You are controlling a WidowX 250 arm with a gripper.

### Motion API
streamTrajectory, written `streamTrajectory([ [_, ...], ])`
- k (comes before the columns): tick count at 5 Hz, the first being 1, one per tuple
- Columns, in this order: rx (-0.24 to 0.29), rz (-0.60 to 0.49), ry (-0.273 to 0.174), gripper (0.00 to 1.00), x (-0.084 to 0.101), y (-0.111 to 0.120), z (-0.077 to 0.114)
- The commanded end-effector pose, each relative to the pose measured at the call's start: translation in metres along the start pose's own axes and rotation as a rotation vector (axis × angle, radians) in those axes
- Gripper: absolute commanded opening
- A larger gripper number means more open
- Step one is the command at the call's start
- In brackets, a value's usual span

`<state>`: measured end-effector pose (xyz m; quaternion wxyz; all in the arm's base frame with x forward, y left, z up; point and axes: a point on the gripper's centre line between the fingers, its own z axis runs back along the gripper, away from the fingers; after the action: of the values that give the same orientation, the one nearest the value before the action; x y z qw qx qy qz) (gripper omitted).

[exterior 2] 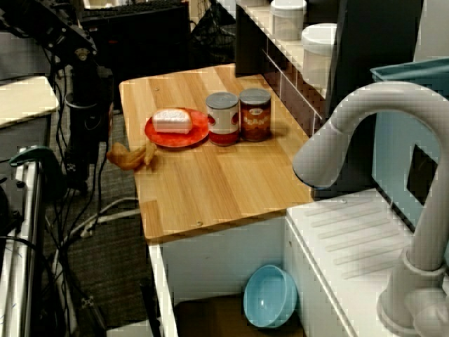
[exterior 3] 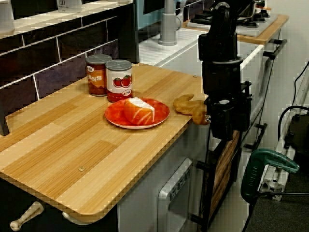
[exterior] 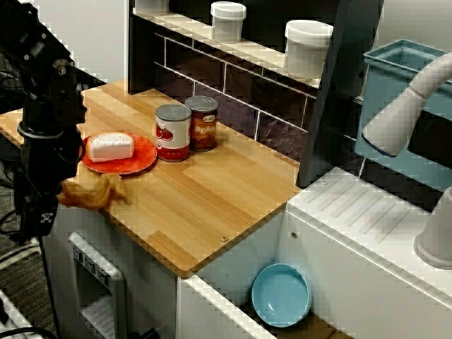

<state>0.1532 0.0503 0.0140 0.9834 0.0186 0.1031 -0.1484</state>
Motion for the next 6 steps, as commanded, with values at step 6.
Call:
streamTrajectory([
  [6, -0.416, 0.210, -0.117, 0.00, 0.071, 0.016, 0.053],
])
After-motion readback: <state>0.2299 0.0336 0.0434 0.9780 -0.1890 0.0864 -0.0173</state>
